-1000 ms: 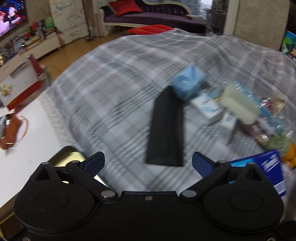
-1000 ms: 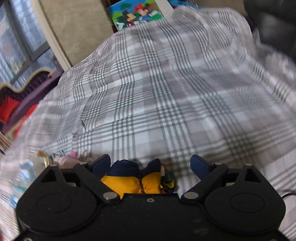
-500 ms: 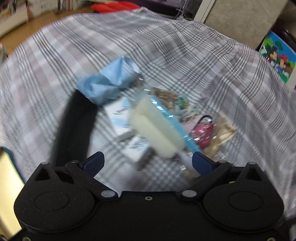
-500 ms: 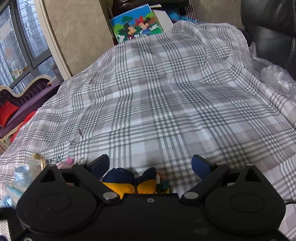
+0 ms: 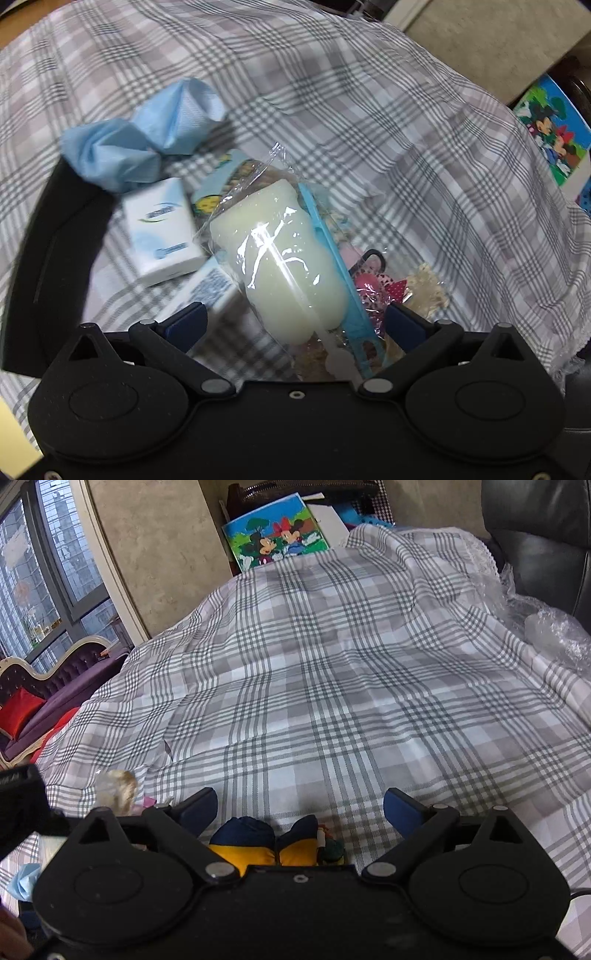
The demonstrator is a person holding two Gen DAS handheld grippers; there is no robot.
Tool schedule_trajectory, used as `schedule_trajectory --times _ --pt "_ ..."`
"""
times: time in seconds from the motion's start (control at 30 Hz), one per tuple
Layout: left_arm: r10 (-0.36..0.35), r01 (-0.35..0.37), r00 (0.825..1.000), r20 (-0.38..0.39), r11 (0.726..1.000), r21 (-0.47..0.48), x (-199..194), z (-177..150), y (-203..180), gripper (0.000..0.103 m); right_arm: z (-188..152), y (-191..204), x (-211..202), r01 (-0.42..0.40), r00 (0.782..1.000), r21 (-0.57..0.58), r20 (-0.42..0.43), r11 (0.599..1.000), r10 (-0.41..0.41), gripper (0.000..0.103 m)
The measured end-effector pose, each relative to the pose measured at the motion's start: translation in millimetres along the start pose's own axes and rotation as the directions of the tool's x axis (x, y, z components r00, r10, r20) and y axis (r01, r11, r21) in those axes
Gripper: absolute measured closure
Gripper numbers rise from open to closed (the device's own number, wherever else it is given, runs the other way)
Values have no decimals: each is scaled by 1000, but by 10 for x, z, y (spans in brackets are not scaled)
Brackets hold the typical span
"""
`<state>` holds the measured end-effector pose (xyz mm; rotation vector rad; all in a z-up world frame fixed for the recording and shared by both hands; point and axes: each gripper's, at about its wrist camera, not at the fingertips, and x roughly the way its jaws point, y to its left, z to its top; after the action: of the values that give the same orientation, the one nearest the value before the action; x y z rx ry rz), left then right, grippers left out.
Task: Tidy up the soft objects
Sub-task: 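Grasp the wrapped white sponge with the left gripper while the right gripper grasps the lace keychain, then carry both items to the gold tray and open both grippers to drop them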
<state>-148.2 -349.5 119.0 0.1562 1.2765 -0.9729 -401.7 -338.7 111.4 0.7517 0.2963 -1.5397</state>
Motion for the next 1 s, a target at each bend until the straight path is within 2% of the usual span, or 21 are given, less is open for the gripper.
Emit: schedule_trajectory --times 0.07,0.17,0.23,0.27,0.33,0.4,0.53,0.7,0.87,1.0 --pt "-23 23 1000 -10 1000 1 23 12 -25 10 -6 1 -2 3 1000 -1 8 1000 -3 6" --pt "-96 96 994 -44 995 -6 84 39 -55 26 -14 2 -27 -1 1000 1 27 1000 1 6" --pt "-138 138 989 -60 990 -6 86 66 -92 48 -17 3 -35 -9 1000 4 29 1000 9 6" --pt "-148 148 987 -60 989 3 71 75 -123 49 -15 0 -35 -11 1000 8 29 1000 11 6" --pt "-101 103 994 -36 993 53 13 88 -232 53 -14 -12 -31 -11 1000 17 29 1000 10 6" --pt "-61 61 998 -6 992 114 -58 88 -336 54 -11 -31 -28 -10 999 32 31 999 9 6" --pt "-57 55 998 8 983 174 -253 137 -413 54 -4 -60 -18 -12 999 52 32 999 10 6" --pt "1 -12 999 45 968 249 -523 197 -411 54 -13 -25 -20 -30 999 30 28 999 29 6" --pt "91 -98 995 37 949 300 -676 158 -198 54 -54 122 -13 -104 995 -60 -3 993 104 6" --pt "159 -159 987 24 941 299 -752 60 84 54 -106 317 -49 -176 984 -159 -9 971 177 5"
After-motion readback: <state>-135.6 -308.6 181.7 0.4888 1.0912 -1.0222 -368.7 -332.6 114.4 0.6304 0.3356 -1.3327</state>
